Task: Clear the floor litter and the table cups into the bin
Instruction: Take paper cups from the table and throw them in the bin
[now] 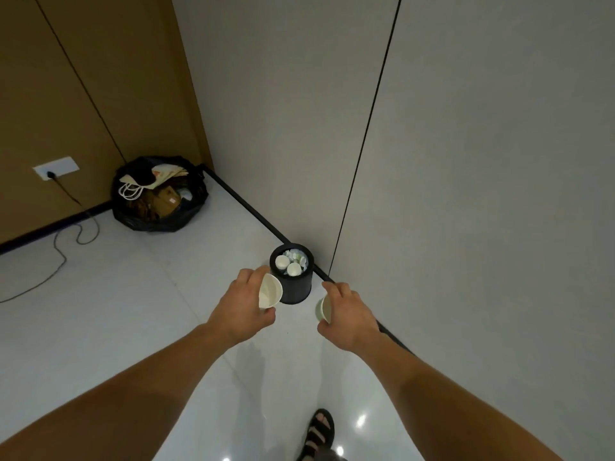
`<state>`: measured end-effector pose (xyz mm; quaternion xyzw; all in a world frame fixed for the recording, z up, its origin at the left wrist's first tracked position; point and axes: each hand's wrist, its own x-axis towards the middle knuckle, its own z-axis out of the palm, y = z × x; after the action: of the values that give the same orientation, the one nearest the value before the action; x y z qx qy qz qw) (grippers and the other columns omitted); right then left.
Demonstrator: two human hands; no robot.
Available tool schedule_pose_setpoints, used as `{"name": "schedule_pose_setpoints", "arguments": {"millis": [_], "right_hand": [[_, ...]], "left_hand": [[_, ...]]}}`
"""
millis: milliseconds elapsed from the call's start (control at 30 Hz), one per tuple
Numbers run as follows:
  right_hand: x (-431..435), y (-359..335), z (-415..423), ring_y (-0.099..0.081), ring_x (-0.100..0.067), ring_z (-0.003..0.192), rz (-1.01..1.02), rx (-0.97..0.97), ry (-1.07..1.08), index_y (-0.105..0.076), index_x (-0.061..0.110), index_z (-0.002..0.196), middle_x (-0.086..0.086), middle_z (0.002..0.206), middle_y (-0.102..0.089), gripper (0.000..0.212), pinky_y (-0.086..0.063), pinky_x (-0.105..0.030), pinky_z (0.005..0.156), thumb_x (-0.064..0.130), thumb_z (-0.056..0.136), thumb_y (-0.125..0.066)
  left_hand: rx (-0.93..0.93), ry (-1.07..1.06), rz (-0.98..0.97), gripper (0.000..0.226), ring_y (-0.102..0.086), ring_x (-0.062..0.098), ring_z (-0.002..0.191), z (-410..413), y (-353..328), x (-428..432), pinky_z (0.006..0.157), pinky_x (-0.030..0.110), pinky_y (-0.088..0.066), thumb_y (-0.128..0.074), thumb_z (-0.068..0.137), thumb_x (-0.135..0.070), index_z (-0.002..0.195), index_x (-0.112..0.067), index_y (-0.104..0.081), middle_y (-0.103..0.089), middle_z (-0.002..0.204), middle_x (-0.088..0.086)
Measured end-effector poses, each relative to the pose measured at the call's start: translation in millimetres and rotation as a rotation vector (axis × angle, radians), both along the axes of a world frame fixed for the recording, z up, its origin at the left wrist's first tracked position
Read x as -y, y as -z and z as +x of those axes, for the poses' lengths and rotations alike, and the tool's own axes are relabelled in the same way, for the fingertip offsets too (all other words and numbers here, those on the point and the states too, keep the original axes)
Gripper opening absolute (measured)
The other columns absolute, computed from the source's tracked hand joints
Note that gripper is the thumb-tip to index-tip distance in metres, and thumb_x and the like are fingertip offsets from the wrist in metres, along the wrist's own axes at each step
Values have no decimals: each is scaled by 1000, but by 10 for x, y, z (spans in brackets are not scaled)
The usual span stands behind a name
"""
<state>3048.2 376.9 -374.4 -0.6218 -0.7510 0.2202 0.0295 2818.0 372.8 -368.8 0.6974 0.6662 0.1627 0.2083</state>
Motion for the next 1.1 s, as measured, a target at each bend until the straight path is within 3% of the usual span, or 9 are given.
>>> {"name": "schedule_pose_setpoints", "arguments": {"millis": [267, 567, 833, 967, 1100], "right_hand": [[-1355, 70, -43, -42, -26, 124, 0, 12, -38, -22, 23, 150, -2, 144, -34, 82, -43, -35, 99, 36, 83, -65], [-2705, 708, -498, -41, -24, 126, -118, -1, 100, -23, 25, 149, -1, 144, -35, 83, -43, -35, 100, 38, 80, -67], [-3701, 1790, -1041, -45, -20, 122, -289, -50, 322, -23, 26, 147, 1, 141, -39, 81, -49, -34, 95, 38, 81, -68], [-4127, 2662, -1104, -46, -21, 117, -285, -38, 386, -23, 23, 148, -1, 139, -39, 81, -49, -34, 91, 37, 81, -67], [-4448, 3711, -1095, -49, -22, 113, -281, -34, 411, -27, 23, 144, -3, 136, -43, 79, -49, -31, 85, 37, 79, -69]], "left_hand": [[17, -17, -28, 84, -47, 21, 113, -22, 45, -1264, 93, 32, -48, -75, 75, -36, 145, -26, -28, -37, 133, -1], [73, 112, -144, 81, -46, 23, 116, -380, 599, -3073, 95, 35, -46, -75, 75, -29, 143, -21, -30, -37, 135, 2], [41, 290, -323, 84, -45, 25, 118, -705, 1802, -4308, 90, 34, -47, -74, 76, -29, 144, -22, -26, -35, 135, 4], [49, 324, -341, 90, -44, 23, 118, -658, 2705, -4838, 89, 34, -47, -74, 77, -27, 148, -25, -18, -35, 136, 5], [68, 337, -338, 87, -42, 25, 119, -446, 3732, -5209, 89, 34, -45, -73, 77, -24, 146, -26, -22, -35, 136, 5]]}}
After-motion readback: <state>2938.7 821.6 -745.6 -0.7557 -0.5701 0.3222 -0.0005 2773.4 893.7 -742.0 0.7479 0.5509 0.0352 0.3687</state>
